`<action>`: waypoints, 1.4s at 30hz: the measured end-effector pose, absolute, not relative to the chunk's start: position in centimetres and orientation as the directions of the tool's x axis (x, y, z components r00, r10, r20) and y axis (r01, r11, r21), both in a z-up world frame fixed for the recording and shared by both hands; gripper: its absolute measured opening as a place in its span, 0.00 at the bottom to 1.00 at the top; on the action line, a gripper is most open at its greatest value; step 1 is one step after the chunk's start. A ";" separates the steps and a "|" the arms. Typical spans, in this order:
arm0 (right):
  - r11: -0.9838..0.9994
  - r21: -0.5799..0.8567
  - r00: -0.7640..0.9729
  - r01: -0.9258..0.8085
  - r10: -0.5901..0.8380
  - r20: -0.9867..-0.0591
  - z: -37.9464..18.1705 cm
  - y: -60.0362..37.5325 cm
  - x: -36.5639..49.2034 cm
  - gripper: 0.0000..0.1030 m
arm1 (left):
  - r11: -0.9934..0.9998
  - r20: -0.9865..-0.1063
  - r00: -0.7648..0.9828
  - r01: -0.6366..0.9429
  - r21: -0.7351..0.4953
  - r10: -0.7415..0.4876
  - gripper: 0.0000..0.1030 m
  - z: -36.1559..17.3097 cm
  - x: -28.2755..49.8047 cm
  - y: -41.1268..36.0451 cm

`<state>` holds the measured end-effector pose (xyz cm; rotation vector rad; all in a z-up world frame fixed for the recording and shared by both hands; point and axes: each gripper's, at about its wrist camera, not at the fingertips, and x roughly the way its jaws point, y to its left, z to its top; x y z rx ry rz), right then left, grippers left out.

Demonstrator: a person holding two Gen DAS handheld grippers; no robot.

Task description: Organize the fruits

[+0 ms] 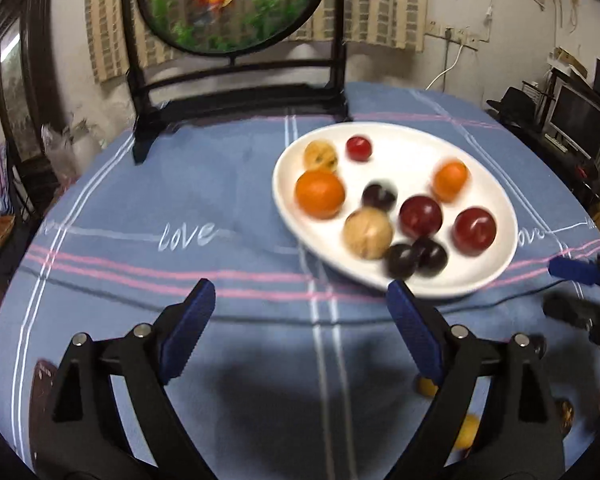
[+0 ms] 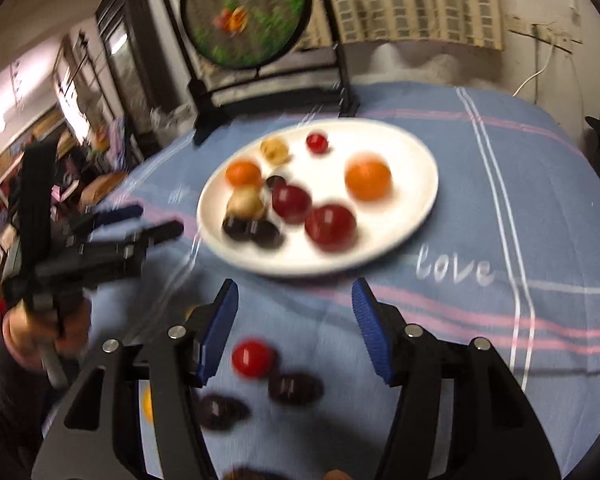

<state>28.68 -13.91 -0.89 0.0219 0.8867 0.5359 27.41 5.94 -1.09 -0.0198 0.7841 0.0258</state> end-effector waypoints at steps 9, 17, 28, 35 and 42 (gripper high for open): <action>0.868 0.178 0.466 -0.463 0.410 -0.784 -1.8 -13.9 26.7 0.58 | 0.997 -0.739 0.672 -0.023 -0.075 -0.040 0.87 -1.9 26.8 6.4; 0.861 0.107 0.463 -0.497 0.367 -0.807 -2.4 -12.6 26.6 0.50 | 0.998 -0.731 0.681 -0.014 -0.055 -0.031 0.87 -1.7 26.7 5.9; 0.861 0.064 0.463 -0.505 0.333 -0.821 -3.1 -12.0 26.6 0.41 | 0.999 -0.734 0.678 -0.011 -0.051 -0.030 0.87 -1.7 26.7 5.9; 0.854 0.044 0.458 -0.519 0.321 -0.829 -3.5 -11.6 26.4 0.32 | 0.999 -0.737 0.675 -0.004 -0.049 -0.033 0.87 -1.7 26.8 5.7; 0.871 0.091 0.474 -0.483 0.348 -0.809 -2.5 -12.8 26.6 0.30 | 0.978 -0.770 0.605 0.157 -0.134 -0.202 0.65 -2.3 26.6 4.0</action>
